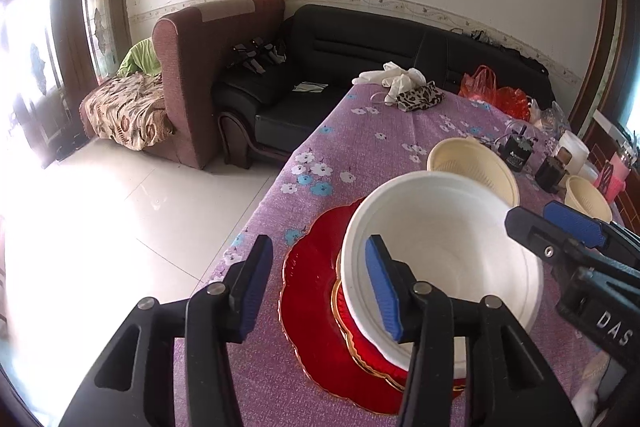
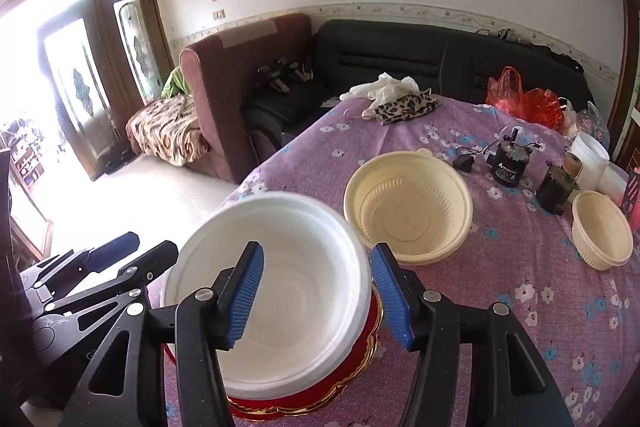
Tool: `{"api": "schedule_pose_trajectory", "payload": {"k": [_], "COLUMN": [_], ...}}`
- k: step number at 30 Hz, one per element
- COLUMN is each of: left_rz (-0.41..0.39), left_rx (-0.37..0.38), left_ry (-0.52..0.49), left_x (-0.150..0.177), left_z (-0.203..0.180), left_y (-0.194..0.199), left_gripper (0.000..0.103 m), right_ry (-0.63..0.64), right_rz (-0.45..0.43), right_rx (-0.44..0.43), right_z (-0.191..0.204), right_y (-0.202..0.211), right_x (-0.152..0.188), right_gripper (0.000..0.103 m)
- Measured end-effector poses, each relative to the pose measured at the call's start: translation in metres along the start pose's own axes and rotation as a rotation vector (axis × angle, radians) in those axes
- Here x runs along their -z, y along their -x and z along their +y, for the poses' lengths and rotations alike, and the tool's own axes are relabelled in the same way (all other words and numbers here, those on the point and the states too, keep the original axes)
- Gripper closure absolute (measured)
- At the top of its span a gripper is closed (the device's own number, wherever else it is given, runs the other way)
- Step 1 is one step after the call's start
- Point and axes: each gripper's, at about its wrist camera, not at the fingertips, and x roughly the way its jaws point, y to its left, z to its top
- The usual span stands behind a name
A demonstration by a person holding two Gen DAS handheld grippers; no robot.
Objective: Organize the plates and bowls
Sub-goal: 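Lower the white bowl into the stacked bowl and open the right gripper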
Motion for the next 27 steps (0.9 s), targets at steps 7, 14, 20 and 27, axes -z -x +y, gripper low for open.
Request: {"api": "schedule_pose_trajectory", "payload": {"k": [7,14,20,27], "left_rz": [-0.057,-0.118,-0.209,-0.209], "left_rx": [0.03,0.0,-0.086,-0.094], "left_ry": [0.059,0.074,-0.016,-0.083], "left_x": [0.01,0.027,0.052,0.076], "left_z": [0.016,0.005,-0.04,-0.083], "left_y": [0.036,0.07,0.096,0.104], "left_gripper": [0.042,0.025,0.01,0.009], "right_ry": [-0.052,-0.069,-0.101,-0.202], "right_rz": [-0.046,-0.077,-0.049,-0.05], "right_rx": [-0.013,0.029,0.051,0.027], "right_z": [-0.017,-0.038,-0.06,-0.089], "right_y": [0.033,0.06,0.07,0.086], "right_x": [0.01,0.045,0.084,0.113], "right_gripper": [0.037,0.028,0.028,0.026]}}
